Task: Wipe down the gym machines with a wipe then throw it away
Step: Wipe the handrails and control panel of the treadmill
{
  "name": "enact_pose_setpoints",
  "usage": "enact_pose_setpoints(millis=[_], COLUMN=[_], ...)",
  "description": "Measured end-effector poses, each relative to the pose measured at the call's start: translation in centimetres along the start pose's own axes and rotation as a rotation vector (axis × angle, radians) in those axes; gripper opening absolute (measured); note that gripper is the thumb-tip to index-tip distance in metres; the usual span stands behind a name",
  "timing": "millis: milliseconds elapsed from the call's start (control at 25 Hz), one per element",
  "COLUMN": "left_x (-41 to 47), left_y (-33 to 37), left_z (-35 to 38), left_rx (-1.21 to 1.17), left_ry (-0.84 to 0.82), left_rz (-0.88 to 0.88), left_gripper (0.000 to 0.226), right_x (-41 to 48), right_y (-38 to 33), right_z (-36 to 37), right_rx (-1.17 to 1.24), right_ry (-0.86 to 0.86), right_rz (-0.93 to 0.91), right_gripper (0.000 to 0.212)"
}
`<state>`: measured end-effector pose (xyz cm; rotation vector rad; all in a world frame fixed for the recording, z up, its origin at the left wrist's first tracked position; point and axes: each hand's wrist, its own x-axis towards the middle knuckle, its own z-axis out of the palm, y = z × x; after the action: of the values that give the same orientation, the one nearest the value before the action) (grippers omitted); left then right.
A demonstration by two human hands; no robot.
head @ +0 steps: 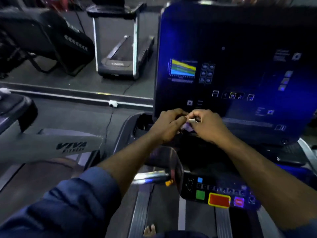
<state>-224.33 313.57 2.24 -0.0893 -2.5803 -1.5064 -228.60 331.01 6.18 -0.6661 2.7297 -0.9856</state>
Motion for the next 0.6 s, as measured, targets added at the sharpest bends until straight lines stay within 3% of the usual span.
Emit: enact_pose_setpoints(millis=[320, 520, 600], left_x=[9.4, 14.0, 15.6], left_y=[9.8, 13.2, 12.6], left_z=[-11.9, -16.3, -16.6], left_rx=[0.045, -0.014, -0.102], left_ry=[0.386, 0.516, 0.508], left_rz=[0.349, 0.287, 0.212], left_gripper=[0.021, 0.020, 0.025], right_x=[6.4, 11.1, 12.6], right_y=[-10.9, -15.8, -15.1], right_z=[-9.8, -15.0, -14.8], right_rx=[0.079, 0.033, -0.148], right_ry=[0.371, 0.869, 0.898], right_rz=[-0.191, -0.386, -0.416], right_gripper=[0.012, 0.005, 0.015])
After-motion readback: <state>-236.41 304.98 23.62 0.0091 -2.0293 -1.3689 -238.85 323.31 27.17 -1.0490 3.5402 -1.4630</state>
